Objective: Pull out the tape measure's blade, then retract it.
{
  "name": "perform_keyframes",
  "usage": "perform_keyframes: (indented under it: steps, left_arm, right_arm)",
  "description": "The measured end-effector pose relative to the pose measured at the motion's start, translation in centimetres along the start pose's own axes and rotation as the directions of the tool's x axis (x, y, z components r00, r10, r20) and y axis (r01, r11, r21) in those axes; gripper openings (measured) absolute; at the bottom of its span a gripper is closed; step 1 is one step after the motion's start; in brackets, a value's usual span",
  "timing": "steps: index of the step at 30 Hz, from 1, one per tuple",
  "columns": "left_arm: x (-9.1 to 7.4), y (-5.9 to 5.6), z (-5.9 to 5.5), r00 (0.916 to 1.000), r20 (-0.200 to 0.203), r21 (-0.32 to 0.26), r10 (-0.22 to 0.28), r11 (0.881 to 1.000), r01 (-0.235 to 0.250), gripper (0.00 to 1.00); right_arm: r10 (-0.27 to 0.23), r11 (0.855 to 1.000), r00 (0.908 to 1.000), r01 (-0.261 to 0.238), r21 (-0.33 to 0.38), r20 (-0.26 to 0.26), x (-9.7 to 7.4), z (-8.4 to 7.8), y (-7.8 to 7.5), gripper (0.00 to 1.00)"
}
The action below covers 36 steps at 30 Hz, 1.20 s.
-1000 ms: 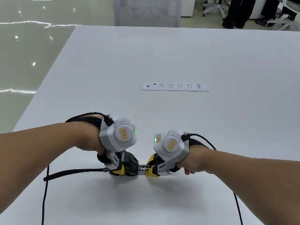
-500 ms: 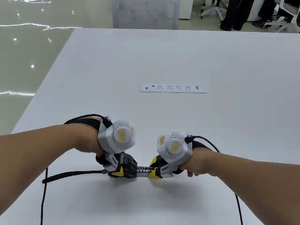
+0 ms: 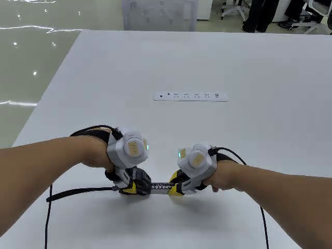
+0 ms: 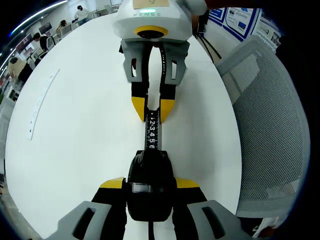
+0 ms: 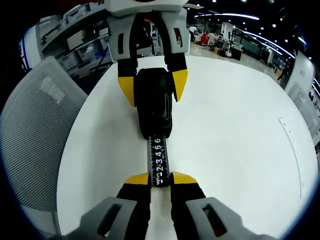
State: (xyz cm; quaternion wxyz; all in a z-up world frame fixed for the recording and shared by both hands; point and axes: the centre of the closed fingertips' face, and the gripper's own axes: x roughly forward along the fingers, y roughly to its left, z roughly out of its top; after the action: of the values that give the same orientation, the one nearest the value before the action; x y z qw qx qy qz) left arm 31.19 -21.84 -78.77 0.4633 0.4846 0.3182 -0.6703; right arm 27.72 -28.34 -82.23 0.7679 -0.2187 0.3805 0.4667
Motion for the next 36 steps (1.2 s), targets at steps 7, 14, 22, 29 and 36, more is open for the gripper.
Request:
perform_keyframes:
  steps: [7,14,22,29,36]
  left_arm:
    - [0.0,-0.1,0.0,1.0,-0.005,0.004,0.005,1.0,-0.005,0.32]
    - [0.0,-0.1,0.0,0.9999,-0.009,0.005,0.006,1.0,-0.006,0.32]
    - [0.0,-0.1,0.0,1.0,-0.005,0.003,0.009,1.0,-0.009,0.32]
    - [0.1,-0.1,0.1,0.9999,-0.008,0.007,0.011,1.0,-0.011,0.32]
    - [0.1,-0.1,0.1,0.9999,-0.005,0.005,0.011,1.0,-0.011,0.32]
  right_arm:
    - [-0.004,1.0,1.0,0.004,0.0,-0.007,-0.6,-0.7,0.0,0.12]
    - [-0.005,1.0,0.9999,0.005,-0.002,-0.013,-0.8,-1.1,0.1,0.12]
    - [-0.004,1.0,0.9998,0.004,0.0,-0.019,-1.4,-1.7,0.1,0.12]
    - [-0.003,1.0,0.9997,0.003,0.0,-0.025,-1.5,-1.9,0.0,0.12]
    - [-0.005,1.0,0.9995,0.005,0.004,-0.03,-2.0,-2.3,0.0,0.12]
